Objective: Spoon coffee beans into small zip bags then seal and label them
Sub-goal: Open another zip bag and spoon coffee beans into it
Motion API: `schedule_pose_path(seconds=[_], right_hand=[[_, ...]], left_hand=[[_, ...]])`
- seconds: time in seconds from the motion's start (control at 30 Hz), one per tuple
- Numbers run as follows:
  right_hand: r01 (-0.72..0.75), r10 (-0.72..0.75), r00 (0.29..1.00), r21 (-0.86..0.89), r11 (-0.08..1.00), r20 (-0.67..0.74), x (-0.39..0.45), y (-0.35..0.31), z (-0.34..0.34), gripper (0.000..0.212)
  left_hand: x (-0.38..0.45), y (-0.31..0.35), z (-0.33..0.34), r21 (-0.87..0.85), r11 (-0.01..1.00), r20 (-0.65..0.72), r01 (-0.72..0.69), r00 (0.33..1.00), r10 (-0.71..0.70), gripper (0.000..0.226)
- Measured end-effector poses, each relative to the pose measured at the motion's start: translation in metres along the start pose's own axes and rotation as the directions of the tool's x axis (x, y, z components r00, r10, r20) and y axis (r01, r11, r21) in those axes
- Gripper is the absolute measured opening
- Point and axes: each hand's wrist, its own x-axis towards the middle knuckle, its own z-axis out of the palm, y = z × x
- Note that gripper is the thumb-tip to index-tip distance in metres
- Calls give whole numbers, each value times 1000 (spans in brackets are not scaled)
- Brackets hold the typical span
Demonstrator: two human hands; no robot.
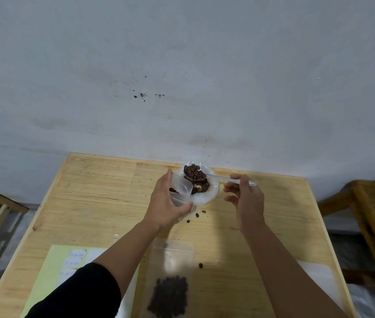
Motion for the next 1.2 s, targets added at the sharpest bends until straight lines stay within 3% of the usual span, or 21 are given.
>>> schedule_pose_path(seconds=[0.17, 0.27, 0.43, 0.73, 0.93, 1.2], right_hand=[[245, -204, 958, -203, 948, 203, -11, -8, 3, 29], [271, -233, 955, -217, 938, 184, -13, -10, 1, 30], [140, -149, 983, -89, 986, -104, -7, -7, -16, 20], [-97, -24, 923, -291, 952, -385, -4, 51, -48, 19], [-191, -38, 891, -450, 872, -452, -3, 67, -47, 20], [-230, -69, 901, -604, 763, -429, 0, 72, -44, 11]], left_hand=[[0, 3, -1, 7, 1000, -3, -21, 1000, 21, 110], [-1, 5, -1, 9, 1000, 2, -28, 1000, 28, 110], [-2, 5, -2, 8, 999, 6, -33, 999, 32, 111], [-2, 3, 2, 13, 999, 0, -30, 1000, 30, 112], [-2, 2, 2, 34, 999, 4, -24, 1000, 24, 113], [-4, 2, -1, 30, 999, -1, -20, 1000, 20, 112]])
